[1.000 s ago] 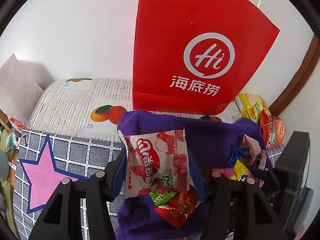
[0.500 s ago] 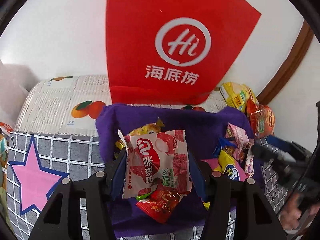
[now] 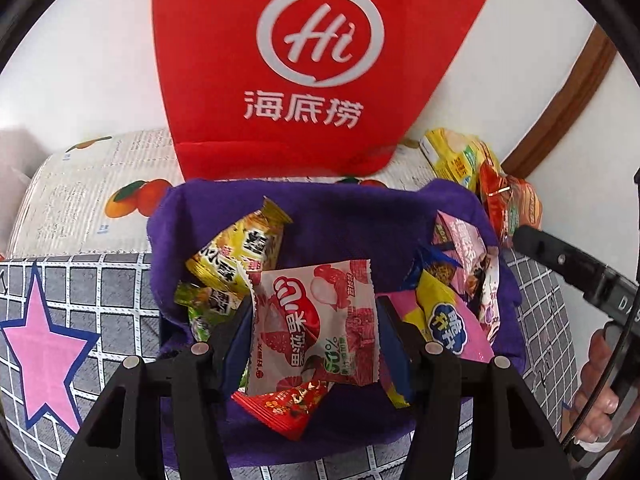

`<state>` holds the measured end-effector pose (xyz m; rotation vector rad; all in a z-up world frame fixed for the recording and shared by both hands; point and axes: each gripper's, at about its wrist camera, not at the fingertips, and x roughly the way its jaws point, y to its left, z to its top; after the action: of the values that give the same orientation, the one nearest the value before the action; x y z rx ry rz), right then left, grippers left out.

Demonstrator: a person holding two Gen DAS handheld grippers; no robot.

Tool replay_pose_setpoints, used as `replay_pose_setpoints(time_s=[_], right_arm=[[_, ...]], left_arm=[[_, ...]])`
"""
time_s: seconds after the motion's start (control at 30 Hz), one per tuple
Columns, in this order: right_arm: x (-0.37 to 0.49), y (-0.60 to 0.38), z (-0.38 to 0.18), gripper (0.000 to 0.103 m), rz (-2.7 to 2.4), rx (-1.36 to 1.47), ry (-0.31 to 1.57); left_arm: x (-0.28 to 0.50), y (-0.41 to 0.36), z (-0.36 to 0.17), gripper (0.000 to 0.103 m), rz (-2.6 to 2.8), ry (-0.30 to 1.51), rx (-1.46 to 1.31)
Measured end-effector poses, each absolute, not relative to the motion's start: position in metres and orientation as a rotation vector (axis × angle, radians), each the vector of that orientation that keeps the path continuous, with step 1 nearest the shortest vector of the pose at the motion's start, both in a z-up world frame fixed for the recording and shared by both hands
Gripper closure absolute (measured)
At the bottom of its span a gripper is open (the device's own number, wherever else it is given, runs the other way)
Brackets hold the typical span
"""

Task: Organize snacks
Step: 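Open the right gripper to release the yellow-pink bag onto the towel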

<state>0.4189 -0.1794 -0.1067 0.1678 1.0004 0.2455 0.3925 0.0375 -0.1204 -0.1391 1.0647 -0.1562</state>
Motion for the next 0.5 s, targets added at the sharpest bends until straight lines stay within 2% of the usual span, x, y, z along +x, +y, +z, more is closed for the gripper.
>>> replay_pose_setpoints(time_s=[0.5], right_arm=[[0.416,-0.168,-0.107,0.026,0.252,0.12,1.002]], left_arm=[[0.393,0.021,-0.13,0.044,-0.175,1.118,-0.087]])
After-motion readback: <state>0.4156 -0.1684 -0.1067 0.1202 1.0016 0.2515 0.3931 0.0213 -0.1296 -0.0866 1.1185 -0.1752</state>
